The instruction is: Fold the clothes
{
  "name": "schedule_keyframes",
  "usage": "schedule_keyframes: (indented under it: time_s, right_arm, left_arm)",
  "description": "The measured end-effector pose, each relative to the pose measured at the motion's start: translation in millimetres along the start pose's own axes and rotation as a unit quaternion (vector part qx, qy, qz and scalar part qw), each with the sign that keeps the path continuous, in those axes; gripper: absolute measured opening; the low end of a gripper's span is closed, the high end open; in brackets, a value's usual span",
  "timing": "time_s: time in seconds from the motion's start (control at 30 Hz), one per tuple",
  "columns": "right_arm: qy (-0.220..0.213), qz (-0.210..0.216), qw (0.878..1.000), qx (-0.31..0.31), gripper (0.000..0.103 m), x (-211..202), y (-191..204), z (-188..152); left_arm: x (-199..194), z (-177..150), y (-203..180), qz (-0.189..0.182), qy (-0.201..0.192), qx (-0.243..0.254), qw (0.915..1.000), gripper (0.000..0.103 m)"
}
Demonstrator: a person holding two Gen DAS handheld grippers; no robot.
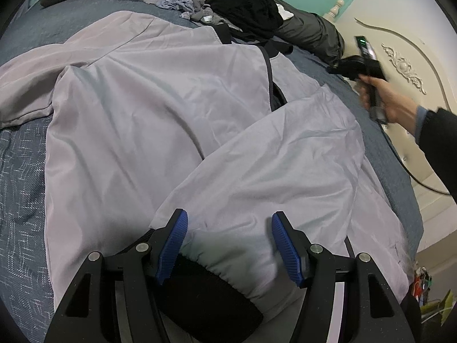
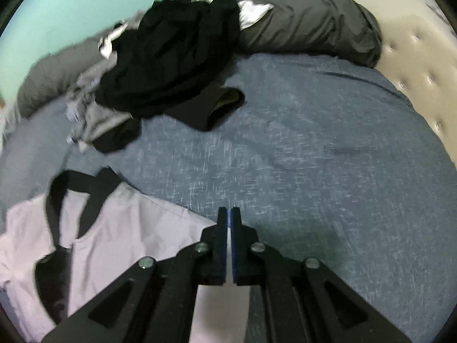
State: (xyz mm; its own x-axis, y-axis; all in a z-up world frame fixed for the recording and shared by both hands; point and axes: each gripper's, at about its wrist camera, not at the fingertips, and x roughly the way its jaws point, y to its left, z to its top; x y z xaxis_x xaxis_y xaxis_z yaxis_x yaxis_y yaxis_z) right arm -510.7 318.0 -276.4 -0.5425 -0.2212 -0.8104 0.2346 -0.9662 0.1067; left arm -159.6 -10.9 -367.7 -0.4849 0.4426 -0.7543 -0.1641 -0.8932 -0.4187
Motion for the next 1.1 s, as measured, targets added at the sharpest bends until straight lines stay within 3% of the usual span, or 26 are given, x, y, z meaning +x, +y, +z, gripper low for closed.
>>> schedule_keyframes:
  time_s: [0.17,0.33,0.63,0.83,1.03,1.1]
  right_arm:
    - [0.062,0.05,0.997,-0.005,0.025,-7,-16,-31]
    - [0.073,0.084,0.992,0.055,0.03,4,-26,-42]
    - [0.098,0.055,0.994,0.005,0.027,52,20,-40]
    - [0.033,0.061,0.997,0.038,0.027,6,-4,-35]
    - [0.008,0.052,0.999,-0.004,0.029,-60,-33,-81]
    - [0.022,0.043,0.998,-0.029,0.029,-69,-41,-110]
  left_arm:
    - [-1,0,0,0.002,-0.001,-0.004,1.0,0.065]
    - [-1,2,1,0.002,0.001,-0.006,1.0,0.065]
    - [0,3,1,-0.002,0.004,-0.006,1.0,0.065]
    - [-2,2,1,-0.003,0.005,-0.007,1.0,0.065]
    - [-4,2,1,-0.002,0.006,-0.011,0.9999,0.066]
    - [-4,2,1,-0.003,0.007,-0.012,0.9999,0.066]
